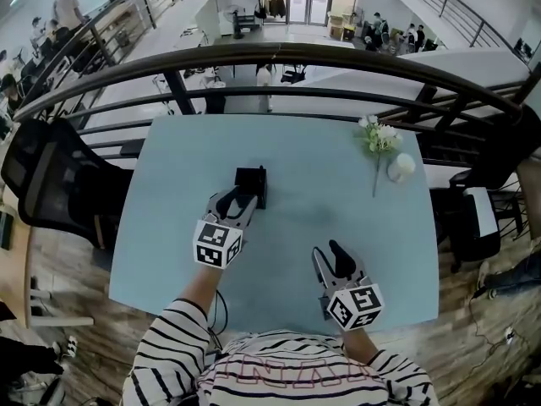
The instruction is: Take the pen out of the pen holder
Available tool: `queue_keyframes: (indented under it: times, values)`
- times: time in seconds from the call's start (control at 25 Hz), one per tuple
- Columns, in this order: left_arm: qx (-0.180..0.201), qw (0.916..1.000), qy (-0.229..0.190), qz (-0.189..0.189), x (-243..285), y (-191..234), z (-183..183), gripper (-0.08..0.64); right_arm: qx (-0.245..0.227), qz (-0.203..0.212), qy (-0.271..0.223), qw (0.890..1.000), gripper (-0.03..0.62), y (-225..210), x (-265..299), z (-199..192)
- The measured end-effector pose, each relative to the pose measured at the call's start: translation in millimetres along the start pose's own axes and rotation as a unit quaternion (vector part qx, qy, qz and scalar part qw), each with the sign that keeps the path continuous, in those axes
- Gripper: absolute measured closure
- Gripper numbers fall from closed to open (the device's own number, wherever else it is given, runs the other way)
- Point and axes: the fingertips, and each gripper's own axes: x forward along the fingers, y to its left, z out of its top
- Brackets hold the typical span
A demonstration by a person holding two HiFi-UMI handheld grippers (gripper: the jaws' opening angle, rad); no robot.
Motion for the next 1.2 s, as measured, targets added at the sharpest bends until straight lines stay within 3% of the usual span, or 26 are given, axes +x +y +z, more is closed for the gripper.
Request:
queue_keyframes:
  times: [0.32,0.6,1.0,1.2]
  values:
    - [0.010,0.9997,0.022,0.005,51,17,3,0.403,0.010,-0.014,0.006,1.000,0.410,-24,5,-1]
    - [0.028,0.9964,0.080,0.001,88,26,-15,0.403,0.022,-0.020,0.015,0.999,0.412,-38,14,-7]
    - [0.088,0.9811,0.172,0.005,110,36,-34,0.403,0.039,-0.026,0.017,0.999,0.414,-50,22,-12]
    - [0.110,0.9746,0.195,-0.004,117,31,-34,0.403,0.043,-0.029,0.015,0.999,0.416,-54,21,-13]
